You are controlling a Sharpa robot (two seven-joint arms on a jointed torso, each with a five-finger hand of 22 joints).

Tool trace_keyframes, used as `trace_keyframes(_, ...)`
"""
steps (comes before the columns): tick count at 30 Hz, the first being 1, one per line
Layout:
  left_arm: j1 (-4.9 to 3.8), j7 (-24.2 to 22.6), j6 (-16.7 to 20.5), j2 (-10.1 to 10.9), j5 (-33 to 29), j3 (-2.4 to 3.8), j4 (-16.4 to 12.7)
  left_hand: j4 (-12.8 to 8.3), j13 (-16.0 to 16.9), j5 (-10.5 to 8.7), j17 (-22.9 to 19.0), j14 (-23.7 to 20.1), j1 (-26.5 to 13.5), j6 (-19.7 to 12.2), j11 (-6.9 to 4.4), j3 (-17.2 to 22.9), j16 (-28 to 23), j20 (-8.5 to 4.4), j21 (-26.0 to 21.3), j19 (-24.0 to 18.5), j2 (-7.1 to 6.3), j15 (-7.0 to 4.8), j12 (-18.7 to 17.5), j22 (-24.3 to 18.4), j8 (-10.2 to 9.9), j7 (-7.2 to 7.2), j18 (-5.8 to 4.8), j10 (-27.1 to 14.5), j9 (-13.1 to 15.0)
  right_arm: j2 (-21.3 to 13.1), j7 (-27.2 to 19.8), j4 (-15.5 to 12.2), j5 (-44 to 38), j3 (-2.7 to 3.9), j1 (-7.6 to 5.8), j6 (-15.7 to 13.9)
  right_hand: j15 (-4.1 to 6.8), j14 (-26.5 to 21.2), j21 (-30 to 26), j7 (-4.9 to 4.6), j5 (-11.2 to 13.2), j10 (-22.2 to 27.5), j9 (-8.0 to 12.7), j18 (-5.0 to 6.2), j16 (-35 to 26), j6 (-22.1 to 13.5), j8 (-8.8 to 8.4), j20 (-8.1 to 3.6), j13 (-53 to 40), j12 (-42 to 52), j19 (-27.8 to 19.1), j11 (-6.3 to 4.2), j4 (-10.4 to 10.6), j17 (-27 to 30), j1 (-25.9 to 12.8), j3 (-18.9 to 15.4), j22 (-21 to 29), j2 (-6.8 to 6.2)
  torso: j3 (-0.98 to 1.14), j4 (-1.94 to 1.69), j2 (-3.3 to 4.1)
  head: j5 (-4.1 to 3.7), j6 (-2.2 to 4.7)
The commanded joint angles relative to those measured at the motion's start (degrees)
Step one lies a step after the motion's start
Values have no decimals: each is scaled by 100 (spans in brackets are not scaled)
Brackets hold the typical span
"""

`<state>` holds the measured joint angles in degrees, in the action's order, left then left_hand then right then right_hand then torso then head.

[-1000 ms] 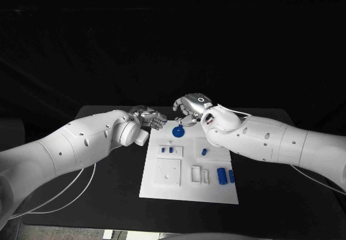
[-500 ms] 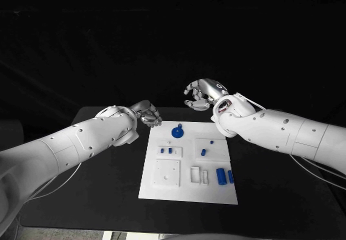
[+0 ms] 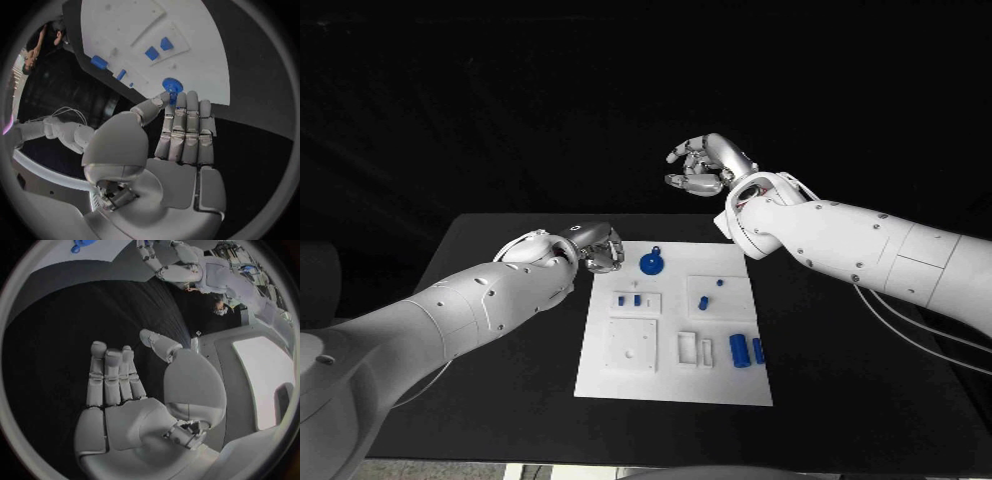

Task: Assemble the parts on the task board

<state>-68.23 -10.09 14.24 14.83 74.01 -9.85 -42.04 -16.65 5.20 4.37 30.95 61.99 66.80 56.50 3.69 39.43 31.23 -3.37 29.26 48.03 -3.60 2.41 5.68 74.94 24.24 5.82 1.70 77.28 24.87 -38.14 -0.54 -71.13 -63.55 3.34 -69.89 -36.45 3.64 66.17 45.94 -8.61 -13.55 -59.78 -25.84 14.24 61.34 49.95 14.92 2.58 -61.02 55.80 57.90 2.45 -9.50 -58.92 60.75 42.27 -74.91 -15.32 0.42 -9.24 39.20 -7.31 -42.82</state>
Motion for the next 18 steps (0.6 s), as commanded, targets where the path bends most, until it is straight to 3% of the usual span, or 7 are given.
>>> trace_keyframes(1,61,-406,358,-84,210,-6,132,-5,7,17,10,37,49,48,-4,30,-39,-2,20,18,3,-14,11,18,-30,12,116,48,10,32,-375,11,573,0,3,-30,-7,-75,-101,-41,-42,40,8,35,-130,-35,-1,63,188,-140,-109,9,-15,135,-12,-73,-37,63,-1,0,3,-22,-5)
trace_keyframes(4,133,-458,384,-147,210,-13,237,-4,7,22,15,38,55,49,-3,31,-43,-2,19,17,0,-13,9,20,-32,12,115,49,9,55,-394,15,610,0,2,-39,-16,-103,-165,-48,-57,46,10,47,-190,-49,6,109,329,-209,-157,17,-30,231,-10,-102,-45,78,8,24,5,-15,-3)
trace_keyframes(8,186,-527,490,-202,210,-18,348,-3,7,26,21,38,62,49,-2,32,-48,-1,17,15,-2,-12,5,23,-34,13,114,48,8,77,-397,13,617,0,1,-52,-19,-112,-186,-49,-62,46,11,54,-204,-53,10,127,378,-223,-169,18,-37,264,-7,-112,-51,90,4,31,6,-28,-1)
trace_keyframes(15,205,-577,409,-271,194,-21,451,-1,6,31,30,36,67,48,-1,32,-55,1,13,11,-2,-11,0,26,-38,14,111,47,7,107,-389,3,619,1,1,-56,-19,-115,-200,-49,-71,44,11,61,-209,-53,15,141,416,-229,-174,18,-41,289,-9,-125,-58,105,26,60,11,-33,6)
trace_keyframes(18,206,-577,204,-304,195,-24,487,0,6,32,36,33,69,46,1,31,-62,3,10,7,-1,-9,-4,28,-42,15,109,45,6,122,-385,3,619,1,1,-60,-19,-114,-205,-49,-79,42,11,64,-209,-52,17,146,429,-229,-174,18,-44,298,-12,-132,-61,113,22,51,11,-49,3)
